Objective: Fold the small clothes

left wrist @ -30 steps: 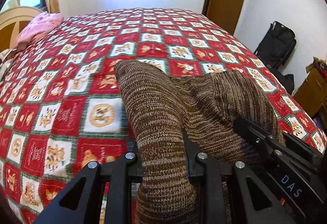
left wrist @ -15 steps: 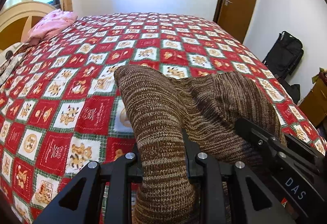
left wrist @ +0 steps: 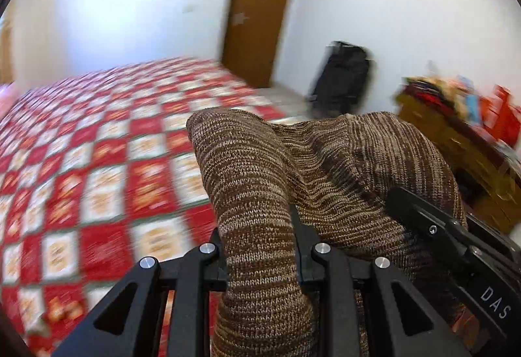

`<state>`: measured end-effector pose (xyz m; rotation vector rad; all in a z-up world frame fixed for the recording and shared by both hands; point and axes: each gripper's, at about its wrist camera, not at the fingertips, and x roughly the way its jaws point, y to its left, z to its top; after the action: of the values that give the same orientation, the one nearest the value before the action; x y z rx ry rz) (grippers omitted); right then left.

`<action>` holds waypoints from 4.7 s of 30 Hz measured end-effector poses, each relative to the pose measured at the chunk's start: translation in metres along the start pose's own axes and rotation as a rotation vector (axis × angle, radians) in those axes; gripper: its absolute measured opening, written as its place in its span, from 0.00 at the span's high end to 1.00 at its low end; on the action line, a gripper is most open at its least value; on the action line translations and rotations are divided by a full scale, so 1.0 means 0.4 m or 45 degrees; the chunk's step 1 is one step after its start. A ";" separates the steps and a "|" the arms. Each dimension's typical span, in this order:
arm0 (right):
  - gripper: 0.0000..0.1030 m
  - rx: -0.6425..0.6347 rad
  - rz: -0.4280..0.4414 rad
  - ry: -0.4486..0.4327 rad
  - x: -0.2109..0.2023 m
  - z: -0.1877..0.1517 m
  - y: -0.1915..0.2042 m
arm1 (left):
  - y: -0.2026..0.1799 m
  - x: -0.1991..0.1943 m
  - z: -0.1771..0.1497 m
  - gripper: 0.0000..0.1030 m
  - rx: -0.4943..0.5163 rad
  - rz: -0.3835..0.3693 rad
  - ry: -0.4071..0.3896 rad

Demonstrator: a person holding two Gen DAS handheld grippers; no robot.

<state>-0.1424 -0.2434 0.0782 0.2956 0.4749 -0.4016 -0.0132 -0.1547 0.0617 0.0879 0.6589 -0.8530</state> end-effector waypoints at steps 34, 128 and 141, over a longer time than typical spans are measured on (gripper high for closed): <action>0.76 0.538 -0.190 0.161 0.000 -0.173 -0.511 | -0.272 0.374 -0.105 0.64 0.058 -0.274 0.383; 0.00 0.289 -0.731 -0.273 -0.390 -0.320 -0.153 | -0.287 -0.190 -0.306 0.27 0.328 0.402 -0.071; 0.00 0.278 -0.717 -0.275 -0.391 -0.314 -0.151 | -0.287 -0.190 -0.303 0.27 0.322 0.397 -0.072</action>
<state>-0.3441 -0.2034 0.0379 0.3232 0.2952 -1.0280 -0.1933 -0.1407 0.0294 0.3838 0.4661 -0.6312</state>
